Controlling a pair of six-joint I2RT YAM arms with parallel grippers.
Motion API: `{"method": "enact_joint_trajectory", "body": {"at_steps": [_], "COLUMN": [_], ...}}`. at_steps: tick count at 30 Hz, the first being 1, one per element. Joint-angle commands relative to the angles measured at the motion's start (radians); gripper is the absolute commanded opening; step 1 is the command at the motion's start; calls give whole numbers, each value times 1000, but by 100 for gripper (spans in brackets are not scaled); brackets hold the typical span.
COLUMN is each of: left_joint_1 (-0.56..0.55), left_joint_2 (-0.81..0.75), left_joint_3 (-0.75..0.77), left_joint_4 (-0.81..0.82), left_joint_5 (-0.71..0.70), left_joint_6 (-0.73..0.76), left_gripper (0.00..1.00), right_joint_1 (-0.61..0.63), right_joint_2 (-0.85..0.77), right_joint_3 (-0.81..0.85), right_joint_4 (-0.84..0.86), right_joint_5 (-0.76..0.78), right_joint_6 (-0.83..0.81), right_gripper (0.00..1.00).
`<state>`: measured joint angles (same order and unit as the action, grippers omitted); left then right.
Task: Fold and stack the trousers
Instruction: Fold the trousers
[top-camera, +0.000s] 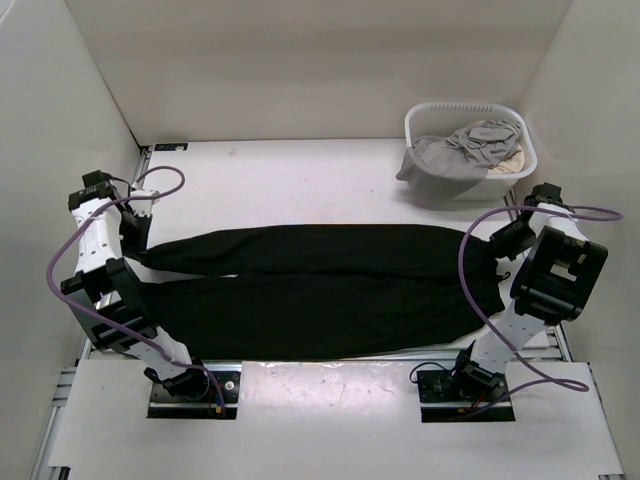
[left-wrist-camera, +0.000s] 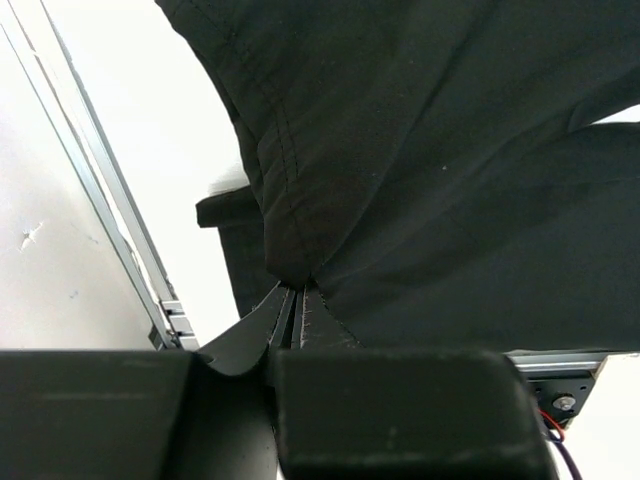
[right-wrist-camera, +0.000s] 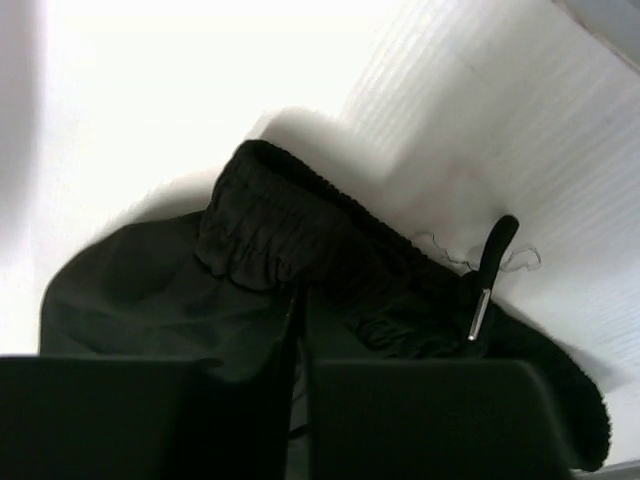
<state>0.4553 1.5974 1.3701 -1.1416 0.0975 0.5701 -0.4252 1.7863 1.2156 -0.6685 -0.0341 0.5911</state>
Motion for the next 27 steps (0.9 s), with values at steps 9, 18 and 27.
{"method": "enact_joint_trajectory", "body": {"at_steps": [9, 18, 27], "left_joint_1": [25, 107, 164], "left_joint_2": [24, -22, -341], "left_joint_3": [279, 328, -118], "left_joint_4": [-9, -168, -147], "left_joint_5": [10, -205, -320], "left_joint_6": [13, 88, 204], "left_gripper": [14, 14, 14], "right_joint_1": [5, -147, -147], "right_joint_2": [-177, -438, -611], "right_joint_3": [76, -86, -333], "right_joint_4": [-118, -298, -348], "right_joint_5": [201, 57, 54], "right_joint_6": [6, 9, 36], "right_gripper": [0, 0, 0]}}
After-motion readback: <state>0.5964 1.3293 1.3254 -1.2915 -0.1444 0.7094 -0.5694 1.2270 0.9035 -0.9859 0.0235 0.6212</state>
